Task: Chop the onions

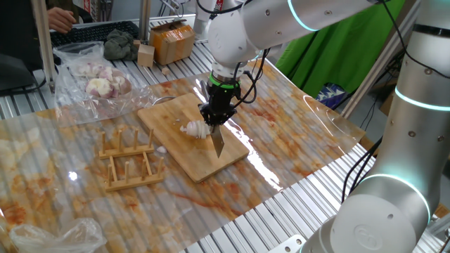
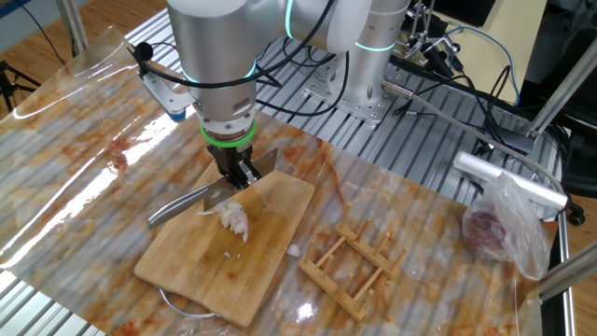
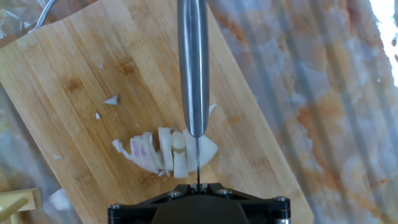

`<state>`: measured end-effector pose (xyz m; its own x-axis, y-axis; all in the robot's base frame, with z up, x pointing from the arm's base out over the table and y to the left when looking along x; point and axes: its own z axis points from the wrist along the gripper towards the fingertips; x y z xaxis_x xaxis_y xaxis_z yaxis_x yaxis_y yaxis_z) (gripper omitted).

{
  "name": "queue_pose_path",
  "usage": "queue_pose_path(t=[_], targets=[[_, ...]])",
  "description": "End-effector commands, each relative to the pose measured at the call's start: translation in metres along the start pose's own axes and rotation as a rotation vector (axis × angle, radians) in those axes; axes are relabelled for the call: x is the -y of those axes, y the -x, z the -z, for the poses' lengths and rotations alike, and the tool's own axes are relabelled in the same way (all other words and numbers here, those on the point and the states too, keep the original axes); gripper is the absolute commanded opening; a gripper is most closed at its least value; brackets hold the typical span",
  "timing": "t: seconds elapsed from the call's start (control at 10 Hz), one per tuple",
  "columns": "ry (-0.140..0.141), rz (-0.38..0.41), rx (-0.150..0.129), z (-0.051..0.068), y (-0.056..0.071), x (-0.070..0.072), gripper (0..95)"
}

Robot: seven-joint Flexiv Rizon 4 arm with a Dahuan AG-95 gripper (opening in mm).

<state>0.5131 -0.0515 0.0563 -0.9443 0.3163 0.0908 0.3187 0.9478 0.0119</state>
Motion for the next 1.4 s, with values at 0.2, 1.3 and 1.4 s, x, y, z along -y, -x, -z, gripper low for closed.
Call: queue_pose_path(t=[0.2,1.3,1.4], targets=[[0.002,0.002,-0.002,-0.022,0.0,-0.001,0.0],[-0.008,0.011,-0.017,0.004,-0.003,0.002,0.0],[-0.006,0.01,-0.018,0.001,-0.003,0.002,0.0]])
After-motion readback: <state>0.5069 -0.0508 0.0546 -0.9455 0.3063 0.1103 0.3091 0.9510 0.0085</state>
